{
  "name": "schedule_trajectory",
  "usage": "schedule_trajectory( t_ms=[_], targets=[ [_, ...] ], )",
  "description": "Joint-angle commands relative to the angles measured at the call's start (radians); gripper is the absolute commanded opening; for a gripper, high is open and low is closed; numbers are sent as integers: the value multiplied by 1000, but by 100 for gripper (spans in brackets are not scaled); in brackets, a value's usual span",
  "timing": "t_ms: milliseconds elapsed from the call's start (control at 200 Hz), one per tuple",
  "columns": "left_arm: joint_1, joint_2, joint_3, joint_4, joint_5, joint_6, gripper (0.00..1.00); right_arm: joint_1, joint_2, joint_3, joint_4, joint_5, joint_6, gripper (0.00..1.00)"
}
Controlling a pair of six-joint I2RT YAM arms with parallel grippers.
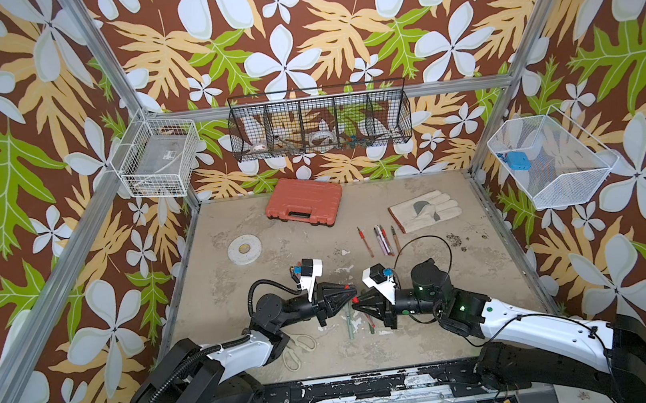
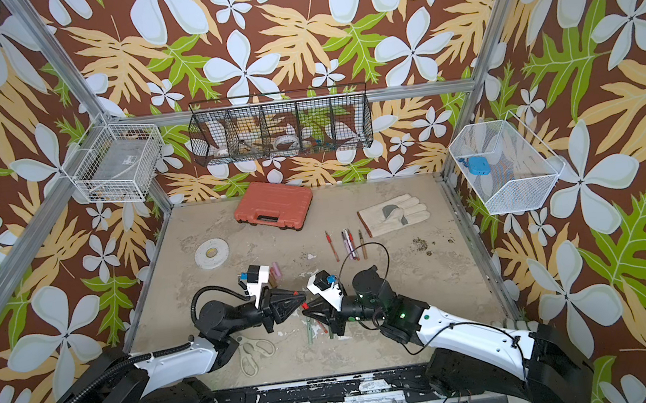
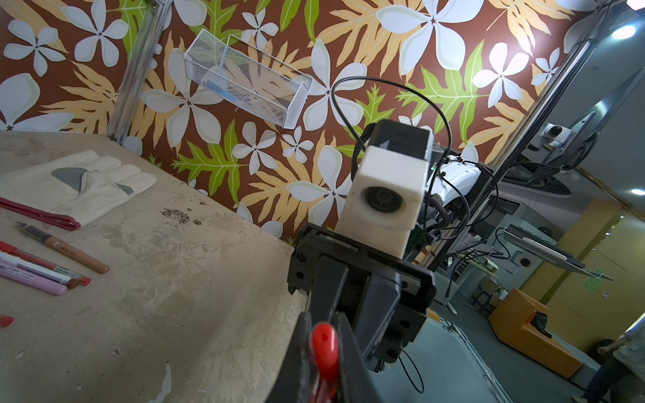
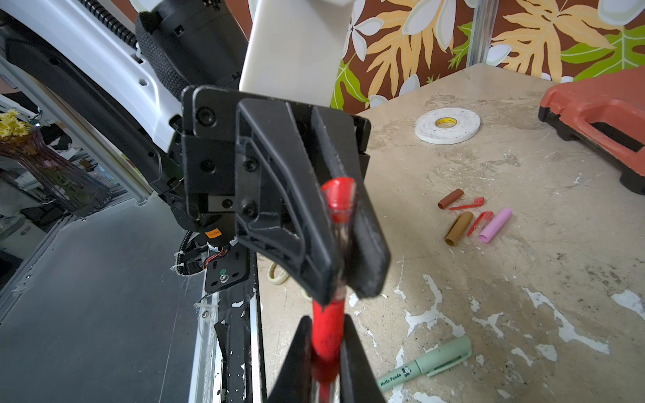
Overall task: Open the pen caps
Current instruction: 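Pull the red cap with the left gripper while the right gripper holds the body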
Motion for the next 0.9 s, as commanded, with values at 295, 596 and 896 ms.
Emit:
schedule_trajectory(
  t_ms=[295, 596, 896],
  targets=[
    [-2, 0, 4, 30, -6, -2, 0, 1, 3, -7, 22, -33, -18, 0],
    [1, -16, 24, -169, -212, -7, 0, 40, 37, 8, -33, 307, 1, 0],
    [59, -43, -7, -196, -308, -74, 0, 191, 120, 52, -59, 612, -9, 0]
  ],
)
